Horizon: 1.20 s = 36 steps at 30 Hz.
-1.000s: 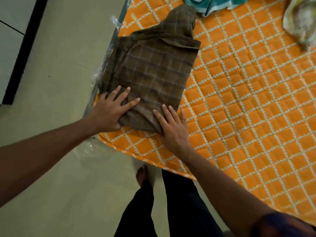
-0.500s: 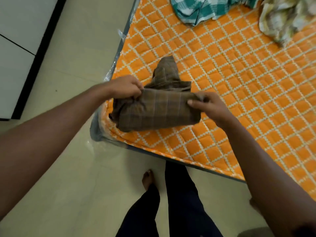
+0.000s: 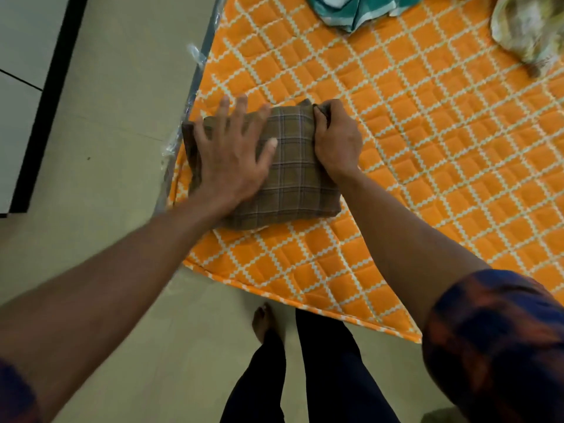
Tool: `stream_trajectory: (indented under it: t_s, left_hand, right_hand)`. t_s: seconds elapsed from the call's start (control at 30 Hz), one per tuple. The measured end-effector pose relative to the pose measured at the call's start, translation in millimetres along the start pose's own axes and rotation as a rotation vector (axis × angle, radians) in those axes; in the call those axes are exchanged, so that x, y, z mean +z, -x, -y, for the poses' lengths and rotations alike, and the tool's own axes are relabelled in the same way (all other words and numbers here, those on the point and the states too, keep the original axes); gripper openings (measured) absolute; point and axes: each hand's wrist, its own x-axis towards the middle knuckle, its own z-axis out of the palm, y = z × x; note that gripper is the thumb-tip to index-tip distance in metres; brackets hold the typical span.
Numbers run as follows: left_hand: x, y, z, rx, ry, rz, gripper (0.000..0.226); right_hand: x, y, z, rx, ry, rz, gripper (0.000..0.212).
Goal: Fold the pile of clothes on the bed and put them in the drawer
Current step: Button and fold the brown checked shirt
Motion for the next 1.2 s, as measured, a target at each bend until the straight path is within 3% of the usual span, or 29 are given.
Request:
stream_trajectory:
  t_s: [0.17, 0.23, 0.3, 0.37, 0.4, 0.5, 0.57, 0.67, 0.73, 0.83, 1.0, 1.1, 1.2]
  left_hand:
    - [53.7, 39.9, -0.1, 0.07, -0.105, 0.086, 0.07]
    - [66.5, 38.2, 3.0, 0.022, -0.088, 0.095, 0.074]
    - [71.1, 34.5, 0.1, 0.007, -0.081, 0.098, 0.076]
    - [71.1, 35.4, 0.6, -0.006, -0.059, 0.114, 0.079]
    - [71.5, 37.6, 3.9, -0.037, -0.059, 0.117, 0.081]
    - [70.4, 47.2, 20.7, -0.259, -0.027, 0.129, 0.082]
    - [66.1, 51.7, 30.2, -0.429, 0.068, 0.121, 0.081]
    - [59.5, 57.4, 36.3, -0.461, 0.179, 0.072, 0.085]
    - [54.7, 51.0, 43.0, -0.459, 0.381, 0.001, 0.094]
    - [45.9, 34.4, 46.9, -0.543, 0.723, -0.055, 0.103]
    - [43.8, 51.3, 33.2, -0.436, 0.46, 0.08, 0.082]
    - [42.3, 79.4, 36.4, -0.296, 0.436, 0.185, 0.079]
    - [39.3, 114.6, 41.7, -0.225, 0.293, 0.206, 0.076]
  right_hand:
    - [4.9, -10.1, -6.2, 0.054, 0.187, -0.028, 0.034]
    - [3.9, -4.2, 3.1, -0.057, 0.256, -0.147, 0.047]
    - [7.3, 17.2, 18.6, -0.305, 0.319, -0.192, 0.053]
    - [16.5, 50.0, 16.3, -0.523, 0.454, -0.01, 0.055]
    - [21.0, 62.3, 5.4, -0.532, 0.507, 0.095, 0.058]
    - [30.0, 67.5, -27.1, -0.279, 0.473, 0.208, 0.071]
    - [30.5, 60.9, -28.5, -0.204, 0.429, 0.246, 0.076]
    - [23.0, 62.4, -26.0, -0.189, 0.337, 0.193, 0.084]
    - [18.0, 65.3, -26.2, -0.024, 0.174, 0.105, 0.09]
    - [12.6, 75.2, -25.9, 0.226, -0.074, 0.158, 0.091]
    - [1.8, 131.4, -34.0, 0.257, -0.178, 0.17, 0.093]
    - [-6.4, 187.5, -42.7, 0.299, -0.182, 0.182, 0.095]
    - [-13.9, 234.9, -43.5, 0.332, -0.056, 0.22, 0.092]
